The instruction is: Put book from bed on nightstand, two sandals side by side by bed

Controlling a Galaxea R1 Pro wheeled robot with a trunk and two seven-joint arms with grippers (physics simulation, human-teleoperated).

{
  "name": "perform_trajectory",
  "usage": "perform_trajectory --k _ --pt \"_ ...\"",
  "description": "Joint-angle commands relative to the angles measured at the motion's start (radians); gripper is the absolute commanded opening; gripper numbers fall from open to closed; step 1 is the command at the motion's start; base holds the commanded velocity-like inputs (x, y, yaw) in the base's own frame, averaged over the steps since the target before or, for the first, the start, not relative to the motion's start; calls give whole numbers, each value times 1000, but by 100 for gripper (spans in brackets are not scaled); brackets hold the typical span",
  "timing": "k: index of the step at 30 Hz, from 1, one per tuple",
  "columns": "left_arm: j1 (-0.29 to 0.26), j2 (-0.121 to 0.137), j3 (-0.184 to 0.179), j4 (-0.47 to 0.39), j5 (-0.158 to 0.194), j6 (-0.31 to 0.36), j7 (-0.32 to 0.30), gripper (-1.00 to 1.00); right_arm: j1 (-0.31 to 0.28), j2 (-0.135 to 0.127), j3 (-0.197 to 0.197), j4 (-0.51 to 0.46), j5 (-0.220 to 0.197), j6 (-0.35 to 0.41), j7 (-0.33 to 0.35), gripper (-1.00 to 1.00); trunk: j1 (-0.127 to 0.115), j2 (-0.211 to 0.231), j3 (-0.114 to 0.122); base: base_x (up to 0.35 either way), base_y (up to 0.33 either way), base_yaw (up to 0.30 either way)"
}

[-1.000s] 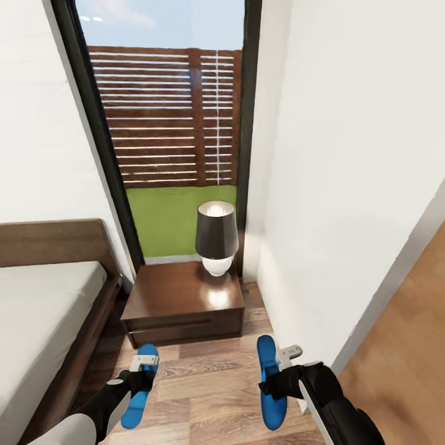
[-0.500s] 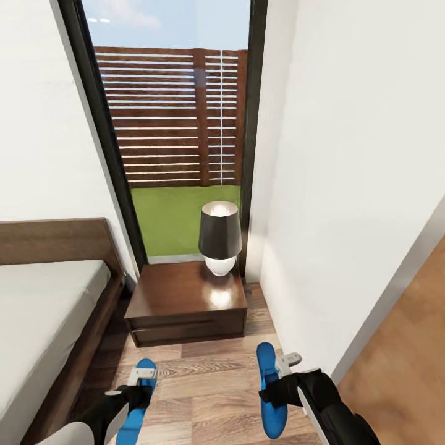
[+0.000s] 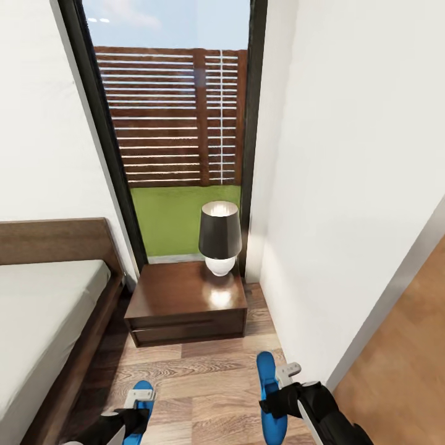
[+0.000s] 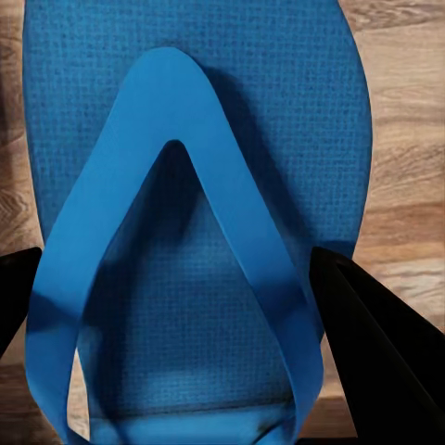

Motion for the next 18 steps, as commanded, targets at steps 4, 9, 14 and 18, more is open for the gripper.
perform_trajectory --k 4,9,14,18 --pt "15 0 5 -2 -4 5 -4 -100 -1 -1 1 63 9 -73 5 -100 0 -1 -1 0 0 0" --pt "25 2 5 -2 -3 -2 -4 -100 -1 -1 1 120 10 -128 5 -100 0 -1 -1 0 0 0" --pt "28 3 6 -2 -2 -5 -4 -100 -1 -1 0 170 11 -159 4 -100 0 -1 -1 0 0 0" --pt "29 3 6 -2 -2 -7 -5 -100 -1 -1 0 191 11 -200 4 -100 0 -1 -1 0 0 0"
